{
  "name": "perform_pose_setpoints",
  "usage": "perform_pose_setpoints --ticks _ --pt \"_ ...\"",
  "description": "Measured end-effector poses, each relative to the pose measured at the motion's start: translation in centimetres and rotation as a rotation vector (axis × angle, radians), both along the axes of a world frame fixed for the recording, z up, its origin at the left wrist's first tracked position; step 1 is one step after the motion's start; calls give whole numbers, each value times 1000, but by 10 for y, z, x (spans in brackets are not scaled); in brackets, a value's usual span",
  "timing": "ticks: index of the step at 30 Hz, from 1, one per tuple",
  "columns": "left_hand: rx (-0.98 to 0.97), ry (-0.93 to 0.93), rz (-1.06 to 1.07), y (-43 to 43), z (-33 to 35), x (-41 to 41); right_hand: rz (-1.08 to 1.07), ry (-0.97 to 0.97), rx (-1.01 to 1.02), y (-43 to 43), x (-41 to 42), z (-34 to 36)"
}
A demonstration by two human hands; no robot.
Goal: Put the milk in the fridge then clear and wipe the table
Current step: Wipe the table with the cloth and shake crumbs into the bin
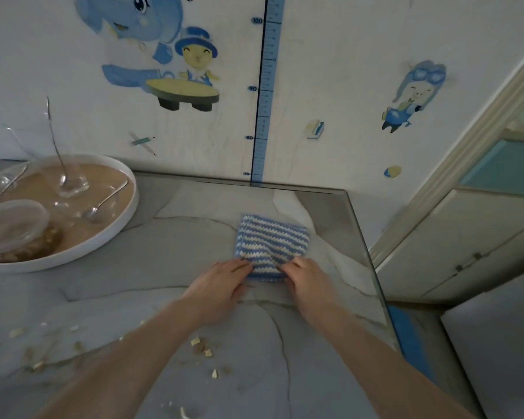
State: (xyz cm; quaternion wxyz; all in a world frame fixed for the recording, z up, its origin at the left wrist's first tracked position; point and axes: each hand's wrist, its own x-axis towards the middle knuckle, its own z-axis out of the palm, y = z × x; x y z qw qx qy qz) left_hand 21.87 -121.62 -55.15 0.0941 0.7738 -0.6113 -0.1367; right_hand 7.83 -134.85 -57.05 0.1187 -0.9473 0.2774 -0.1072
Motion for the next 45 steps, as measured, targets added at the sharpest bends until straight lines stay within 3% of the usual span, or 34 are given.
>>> perform_pose_setpoints --ticks 5,8,14,19,26,28,32,36,40,45 --pt "27 -27 -54 42 16 -15 67 193 337 41 -24 30" --pt "144 65 -15 59 46 -32 37 16 445 63 -31 67" --pt "35 88 84 86 130 -62 26 -173 713 95 -44 160" --pt "-202 418 203 125 180 -65 41 -250 853 115 -61 212" --pt "-311 527 442 155 223 -89 -285 -597 825 164 -77 237" --pt "-360 613 531 162 233 -97 -362 -623 916 182 -78 239" --pt "-413 772 660 171 245 -110 -376 -445 1458 210 -68 246" --pt "-417 830 728 188 247 -120 -249 -324 1744 231 -53 258" --pt "-429 910 683 212 248 -117 -197 -288 1757 244 -37 258" --pt "-345 884 509 245 248 -86 -118 -194 1557 253 -20 253"
